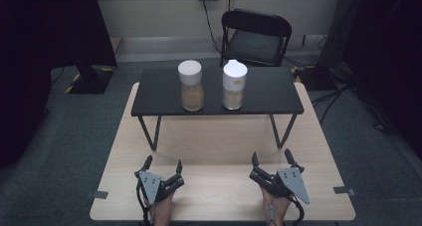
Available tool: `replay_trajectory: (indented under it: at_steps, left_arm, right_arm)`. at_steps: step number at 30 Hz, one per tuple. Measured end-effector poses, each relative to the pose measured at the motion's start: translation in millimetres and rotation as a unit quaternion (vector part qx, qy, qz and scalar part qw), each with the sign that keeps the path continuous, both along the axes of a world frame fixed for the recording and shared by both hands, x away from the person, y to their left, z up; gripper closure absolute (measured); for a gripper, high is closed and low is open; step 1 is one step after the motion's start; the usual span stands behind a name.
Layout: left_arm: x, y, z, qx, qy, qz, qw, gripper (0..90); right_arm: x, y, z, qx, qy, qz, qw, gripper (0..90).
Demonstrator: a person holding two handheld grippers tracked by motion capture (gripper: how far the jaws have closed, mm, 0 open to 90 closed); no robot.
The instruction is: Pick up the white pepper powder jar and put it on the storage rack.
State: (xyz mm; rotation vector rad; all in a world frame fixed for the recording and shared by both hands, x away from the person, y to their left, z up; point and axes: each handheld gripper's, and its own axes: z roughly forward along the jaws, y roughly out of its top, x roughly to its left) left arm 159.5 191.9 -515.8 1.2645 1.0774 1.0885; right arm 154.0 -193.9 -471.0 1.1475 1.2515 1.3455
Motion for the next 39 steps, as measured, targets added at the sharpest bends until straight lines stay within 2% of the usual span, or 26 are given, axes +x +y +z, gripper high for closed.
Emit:
replay_trajectory:
  at_steps: [5, 14, 39]
  left_arm:
    - [0.0, 0.0, 0.0, 0.0, 0.0, 0.0, 1.0, 2.8]
    - [0.0, 0.0, 0.0, 0.0, 0.0, 0.0, 1.0, 2.8]
    - [0.0, 0.0, 0.0, 0.0, 0.0, 0.0, 1.0, 2.8]
  right_arm:
    - [-1.0, -0.2, -7.0, -0.003, -0.001, 0.0, 1.0, 0.0]
    - [-1.6, 0.2, -17.1, -0.003, 0.012, -0.006, 0.9999, 0.0]
    - [0.7, 2.1, -34.1, -0.014, 0.026, -0.009, 0.9995, 0.0]
